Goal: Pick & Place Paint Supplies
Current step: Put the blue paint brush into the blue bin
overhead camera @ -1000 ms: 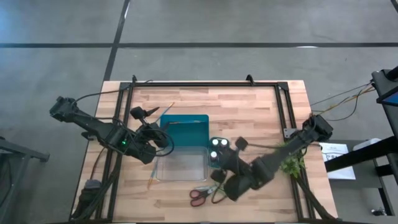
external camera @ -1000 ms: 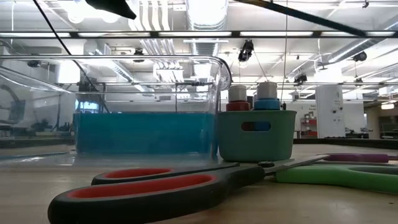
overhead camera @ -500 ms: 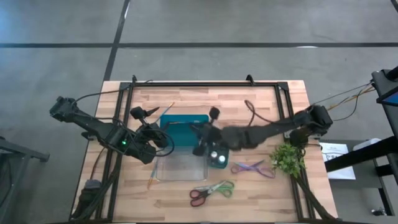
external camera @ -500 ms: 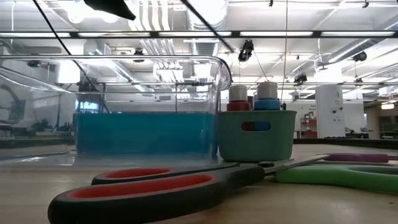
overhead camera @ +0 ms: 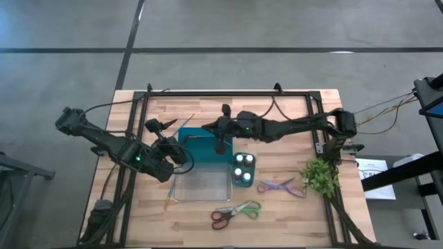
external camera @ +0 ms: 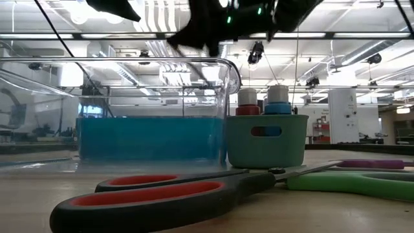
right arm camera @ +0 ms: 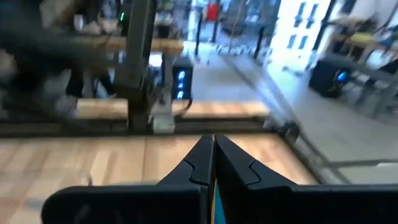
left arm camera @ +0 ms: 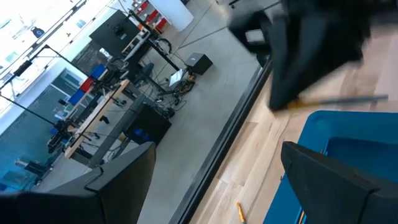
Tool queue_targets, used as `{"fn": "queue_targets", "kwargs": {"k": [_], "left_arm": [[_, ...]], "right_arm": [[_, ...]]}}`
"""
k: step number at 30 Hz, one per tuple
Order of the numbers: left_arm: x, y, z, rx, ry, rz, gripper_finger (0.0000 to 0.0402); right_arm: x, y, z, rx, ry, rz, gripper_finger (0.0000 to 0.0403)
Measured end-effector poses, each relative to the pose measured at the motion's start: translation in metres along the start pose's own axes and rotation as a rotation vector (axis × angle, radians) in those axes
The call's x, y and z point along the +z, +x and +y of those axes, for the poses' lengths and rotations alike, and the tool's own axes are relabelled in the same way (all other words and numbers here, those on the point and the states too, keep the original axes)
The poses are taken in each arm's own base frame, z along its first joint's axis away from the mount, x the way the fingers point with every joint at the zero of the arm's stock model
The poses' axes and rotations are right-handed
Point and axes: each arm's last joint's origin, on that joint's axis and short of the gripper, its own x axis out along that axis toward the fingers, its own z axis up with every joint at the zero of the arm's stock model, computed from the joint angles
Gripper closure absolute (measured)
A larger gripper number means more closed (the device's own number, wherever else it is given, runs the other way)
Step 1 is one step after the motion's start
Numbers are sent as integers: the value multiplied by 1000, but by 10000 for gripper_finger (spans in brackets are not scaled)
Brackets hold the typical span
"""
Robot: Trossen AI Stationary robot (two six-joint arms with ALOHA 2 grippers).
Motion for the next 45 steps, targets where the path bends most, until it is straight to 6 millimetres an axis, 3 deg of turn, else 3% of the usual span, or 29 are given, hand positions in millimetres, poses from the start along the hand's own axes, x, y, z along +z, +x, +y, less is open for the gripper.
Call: {"fn": "queue_targets", "kwargs": {"k": [9,17,30,34,40,45], "left_arm": [[0,0,0,0,-4,-1,48],[0,0,0,1,-3,0,48],[0,0,0,-14,-3,4,48],[0,0,0,-14,-3,4,48],[0,0,0,-14,-3,4,48],[0,0,0,-14,-4,4,48]], "right_arm": [[-41,29,-22,55,41,9,395],[-59,47,-22,119,18,35,395],[-50,44,-36,73,85,33,391],[-52,43,-35,81,104,59,354],[-52,43,-36,75,107,64,262],[-34,30,-34,93,109,102,210]]}}
